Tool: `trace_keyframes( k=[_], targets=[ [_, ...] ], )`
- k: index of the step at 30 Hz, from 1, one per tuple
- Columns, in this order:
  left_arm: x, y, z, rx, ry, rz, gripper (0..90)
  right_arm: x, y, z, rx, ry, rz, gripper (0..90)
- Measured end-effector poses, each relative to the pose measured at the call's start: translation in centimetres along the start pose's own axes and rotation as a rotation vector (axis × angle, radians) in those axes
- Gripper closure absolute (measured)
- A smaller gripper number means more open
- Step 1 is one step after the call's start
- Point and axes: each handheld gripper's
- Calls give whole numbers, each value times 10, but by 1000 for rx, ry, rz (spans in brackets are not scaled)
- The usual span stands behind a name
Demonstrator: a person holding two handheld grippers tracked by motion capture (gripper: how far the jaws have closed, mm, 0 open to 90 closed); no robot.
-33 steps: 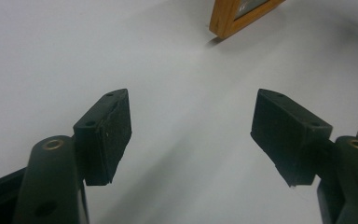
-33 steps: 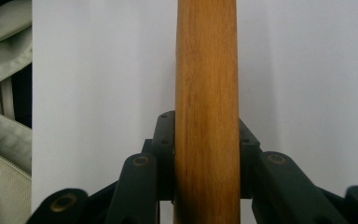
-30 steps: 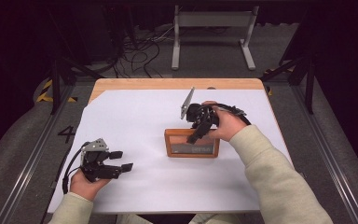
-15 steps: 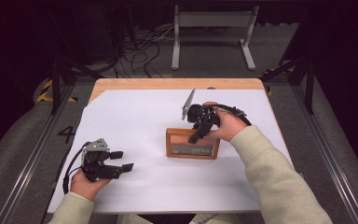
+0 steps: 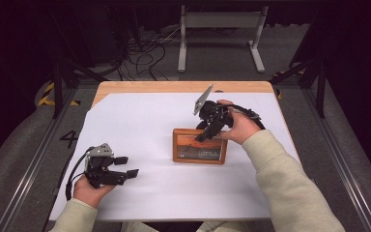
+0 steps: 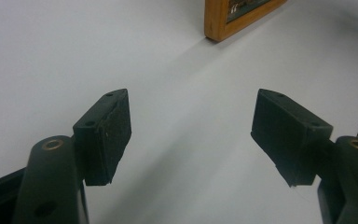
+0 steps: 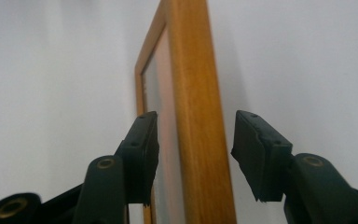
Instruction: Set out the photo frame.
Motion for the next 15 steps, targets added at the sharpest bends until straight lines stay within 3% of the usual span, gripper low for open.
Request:
trace_keyframes(
  k=[2,8,15],
  targets=[
    [0,0,0,1,0,-1,286,11,-1,0,-15,-38,-46,497],
    [1,1,1,-9,2,-2,286,30,-6,8,-18,-90,-118,456],
    [10,0,5,3,21,-19,287,62,-25,34,-76,-203,-202,385]
  ],
)
Point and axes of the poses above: each handheld gripper's, and its own axes: x roughly backward along the jaws, y roughly out of its top, z roughly to its left, and after that the axes turned 11 degrees about -z, right-handed
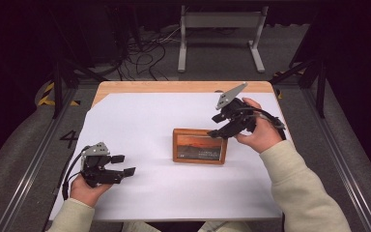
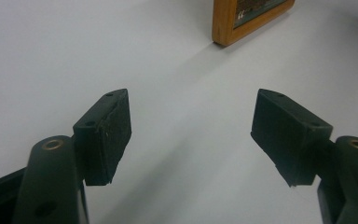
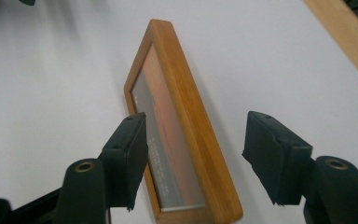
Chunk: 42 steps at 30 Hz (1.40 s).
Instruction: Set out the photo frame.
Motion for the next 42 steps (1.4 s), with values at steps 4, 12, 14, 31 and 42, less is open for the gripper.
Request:
trace_keyframes(
  k=[4,12,14,31,42],
  targets=[
    [0,-1,2,0,5,-2,287,21,-11,4,-16,-60,-34,306],
    [-6,1,2,6,-6,6,287,52,-29,7,-33,-117,-92,116],
    [-7,2,3,0,-7,3,287,58,-35,9,-33,-126,-94,57],
    [-7,3,5,-2,5,-15,273,93,-93,4,-162,-300,-273,0],
    [-7,2,8,-5,20,-23,270,87,-123,9,-209,-333,-321,0]
  ],
)
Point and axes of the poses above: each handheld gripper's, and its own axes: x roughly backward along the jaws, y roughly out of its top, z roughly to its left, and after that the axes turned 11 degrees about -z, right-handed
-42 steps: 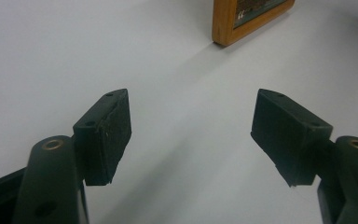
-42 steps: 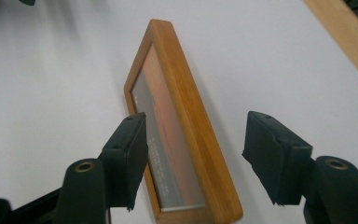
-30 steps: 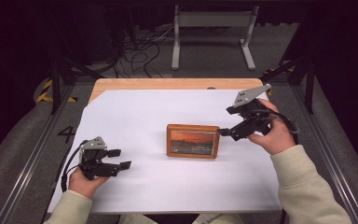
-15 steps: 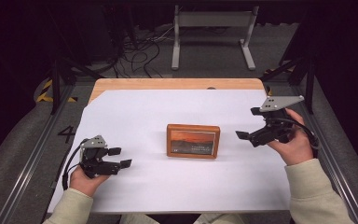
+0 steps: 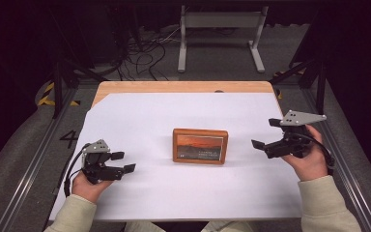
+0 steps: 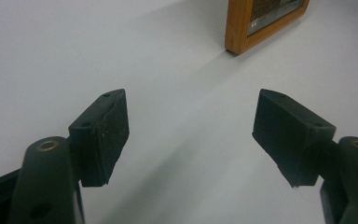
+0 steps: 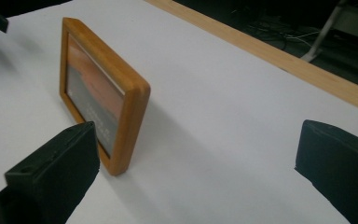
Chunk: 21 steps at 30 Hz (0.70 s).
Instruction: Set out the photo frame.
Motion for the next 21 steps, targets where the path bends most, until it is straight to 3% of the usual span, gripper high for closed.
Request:
trace_keyframes(
  k=[4,21],
  targets=[
    [-1,-3,4,-6,18,1,272,0,-14,2,-37,7,-31,0],
    [-1,-5,6,-13,28,-15,267,-11,-68,2,-86,-43,14,0]
  ],
)
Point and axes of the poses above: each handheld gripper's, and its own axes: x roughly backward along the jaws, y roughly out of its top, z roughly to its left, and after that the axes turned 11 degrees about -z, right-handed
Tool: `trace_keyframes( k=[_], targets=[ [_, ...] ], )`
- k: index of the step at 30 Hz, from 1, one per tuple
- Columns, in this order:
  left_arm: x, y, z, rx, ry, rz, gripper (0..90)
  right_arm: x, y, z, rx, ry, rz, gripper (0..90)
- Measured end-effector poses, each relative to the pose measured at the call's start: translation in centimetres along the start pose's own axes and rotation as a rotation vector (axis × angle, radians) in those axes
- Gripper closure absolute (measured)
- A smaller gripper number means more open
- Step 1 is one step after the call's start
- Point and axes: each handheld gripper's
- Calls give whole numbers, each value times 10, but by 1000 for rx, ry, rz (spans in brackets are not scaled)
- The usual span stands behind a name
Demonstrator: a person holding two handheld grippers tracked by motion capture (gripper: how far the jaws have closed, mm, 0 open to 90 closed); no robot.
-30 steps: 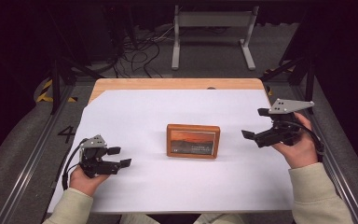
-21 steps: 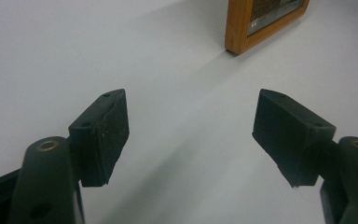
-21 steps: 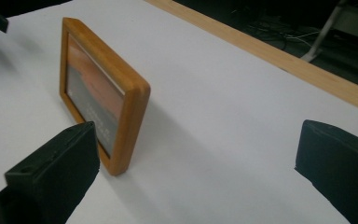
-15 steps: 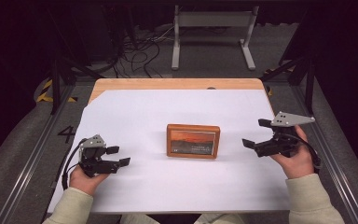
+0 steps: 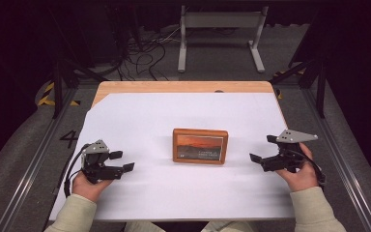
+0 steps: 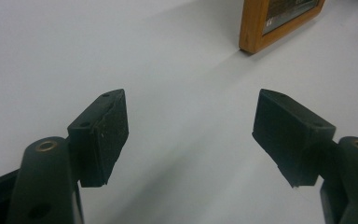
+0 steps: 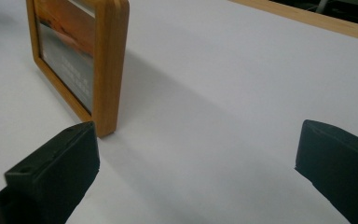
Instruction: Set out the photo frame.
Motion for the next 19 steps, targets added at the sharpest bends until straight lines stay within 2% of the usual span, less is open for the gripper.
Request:
trace_keyframes(
  k=[6,11,14,16,19],
  targets=[
    [-1,-1,1,-5,8,-3,266,-7,-16,1,-16,-2,7,0],
    [-4,-3,1,-7,7,6,265,-22,-33,5,-14,8,78,0],
    [-6,-3,1,-5,9,13,264,-25,-35,6,-12,10,99,0],
    [-7,-4,2,-9,12,20,263,-27,-37,5,-29,1,115,0],
    [-9,-5,3,11,41,40,259,-27,-37,4,-38,-14,126,0]
  ],
)
Point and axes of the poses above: each handheld gripper's, and its own axes: x roughly backward along the jaws, y roughly out of its top, z roughly to its left, and after that the axes turned 11 degrees about -z, right-handed
